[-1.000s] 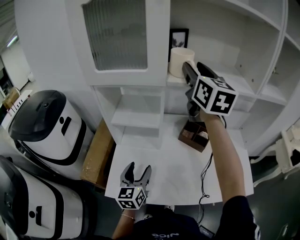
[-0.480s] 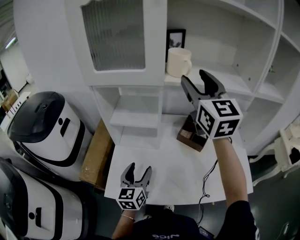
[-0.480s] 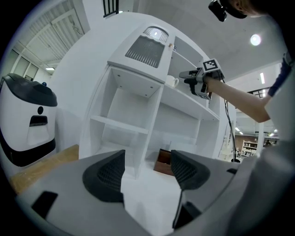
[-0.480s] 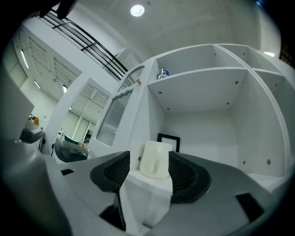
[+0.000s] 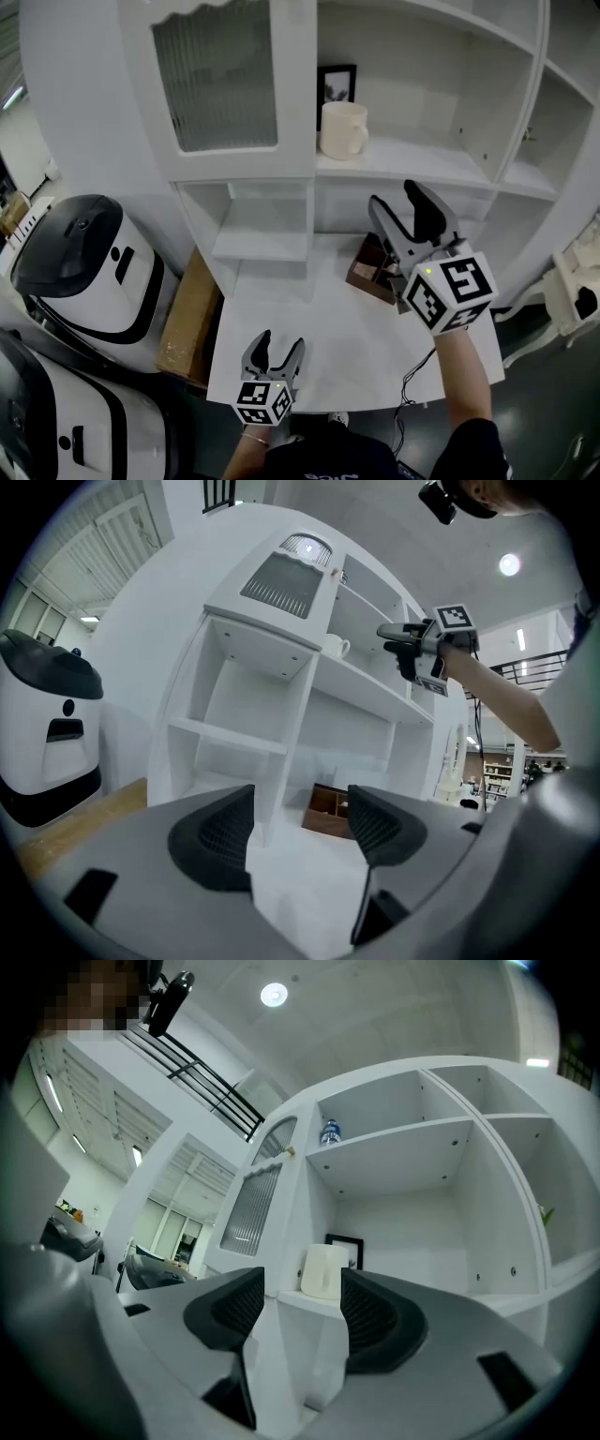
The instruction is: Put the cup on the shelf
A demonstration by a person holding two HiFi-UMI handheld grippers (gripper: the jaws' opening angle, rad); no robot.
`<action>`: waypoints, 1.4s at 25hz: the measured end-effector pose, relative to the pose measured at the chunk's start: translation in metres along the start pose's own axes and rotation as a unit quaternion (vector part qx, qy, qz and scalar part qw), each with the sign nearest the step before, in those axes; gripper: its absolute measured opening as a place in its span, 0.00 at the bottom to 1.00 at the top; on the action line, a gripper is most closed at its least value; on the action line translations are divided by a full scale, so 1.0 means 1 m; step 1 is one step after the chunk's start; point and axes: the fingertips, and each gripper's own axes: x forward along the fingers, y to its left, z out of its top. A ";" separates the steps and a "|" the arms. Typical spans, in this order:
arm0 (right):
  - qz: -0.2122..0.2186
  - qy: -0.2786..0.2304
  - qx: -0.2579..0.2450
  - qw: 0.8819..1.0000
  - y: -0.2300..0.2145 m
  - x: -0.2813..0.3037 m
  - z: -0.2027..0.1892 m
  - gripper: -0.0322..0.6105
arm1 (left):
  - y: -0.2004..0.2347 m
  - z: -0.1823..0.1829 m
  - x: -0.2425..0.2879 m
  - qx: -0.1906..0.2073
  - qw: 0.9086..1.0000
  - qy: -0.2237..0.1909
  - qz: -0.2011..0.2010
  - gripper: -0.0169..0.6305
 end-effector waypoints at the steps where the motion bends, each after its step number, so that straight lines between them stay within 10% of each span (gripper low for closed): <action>1: 0.000 0.002 -0.003 1.000 0.003 -0.006 -0.003 0.46 | -0.002 0.001 0.000 0.001 1.000 -0.001 -0.003 0.48; 35: -0.056 0.159 0.021 0.985 0.104 -0.167 -0.242 0.43 | -0.030 -0.041 -0.034 0.028 0.998 0.026 -0.052 0.48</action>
